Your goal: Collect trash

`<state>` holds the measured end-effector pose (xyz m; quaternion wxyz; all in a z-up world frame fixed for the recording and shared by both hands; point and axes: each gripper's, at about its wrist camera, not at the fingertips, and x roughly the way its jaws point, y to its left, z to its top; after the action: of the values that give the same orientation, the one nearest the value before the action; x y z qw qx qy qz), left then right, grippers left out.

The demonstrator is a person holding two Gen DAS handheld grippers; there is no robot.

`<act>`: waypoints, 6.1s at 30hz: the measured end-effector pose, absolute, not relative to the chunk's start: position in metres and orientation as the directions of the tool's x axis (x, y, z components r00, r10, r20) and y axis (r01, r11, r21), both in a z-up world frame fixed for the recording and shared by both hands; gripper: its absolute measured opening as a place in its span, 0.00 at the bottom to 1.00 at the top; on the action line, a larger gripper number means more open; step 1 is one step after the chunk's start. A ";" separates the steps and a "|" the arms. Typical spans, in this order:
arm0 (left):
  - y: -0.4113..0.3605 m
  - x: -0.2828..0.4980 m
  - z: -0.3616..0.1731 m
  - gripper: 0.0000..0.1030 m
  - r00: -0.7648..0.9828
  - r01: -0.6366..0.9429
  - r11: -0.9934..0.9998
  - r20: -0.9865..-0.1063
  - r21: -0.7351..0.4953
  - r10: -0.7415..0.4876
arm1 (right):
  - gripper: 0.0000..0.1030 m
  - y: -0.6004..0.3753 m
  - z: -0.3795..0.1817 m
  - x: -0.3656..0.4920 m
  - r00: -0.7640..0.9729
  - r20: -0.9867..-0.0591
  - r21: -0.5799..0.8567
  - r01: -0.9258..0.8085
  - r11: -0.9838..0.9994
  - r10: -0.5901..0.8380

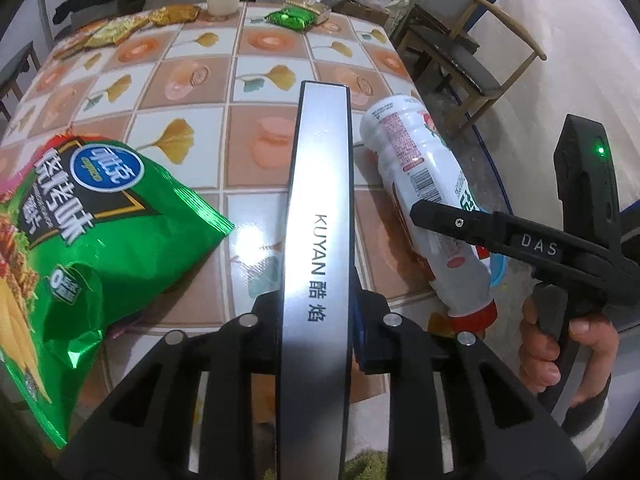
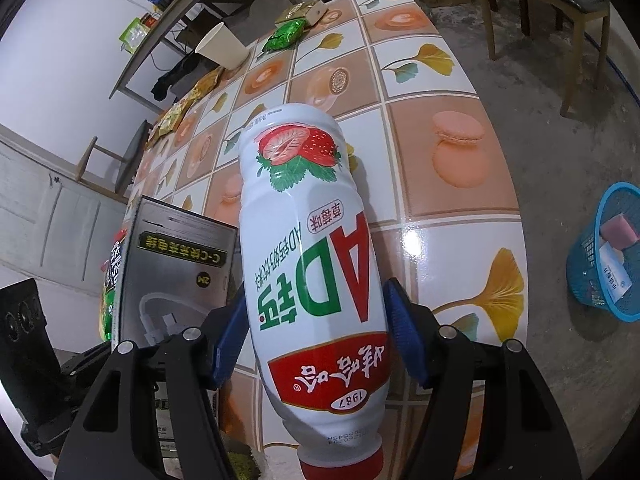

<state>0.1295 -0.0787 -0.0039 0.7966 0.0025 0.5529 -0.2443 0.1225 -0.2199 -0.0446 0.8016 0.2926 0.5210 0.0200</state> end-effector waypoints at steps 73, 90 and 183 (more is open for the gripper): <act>-0.519 0.077 -0.032 0.65 -0.128 0.770 0.509 -0.875 -0.385 -0.467 | 0.73 -0.541 -0.139 -0.187 0.772 -0.635 0.772 0.631 0.076 0.041; -0.416 0.083 -0.024 0.78 0.066 0.732 0.598 -0.839 -0.327 -0.540 | 0.80 -0.502 -0.217 -0.224 0.652 -0.757 0.653 0.754 0.067 0.040; 0.211 0.115 -0.019 0.76 0.566 -0.036 0.775 -0.652 -0.630 -0.504 | 0.14 -0.054 -0.069 0.102 0.305 -0.053 0.997 0.068 0.034 0.951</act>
<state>0.1150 0.2108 -0.0193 0.8311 -0.3041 0.4438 -0.1409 0.1019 -0.0537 -0.0694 0.5667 0.5758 0.4425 0.3893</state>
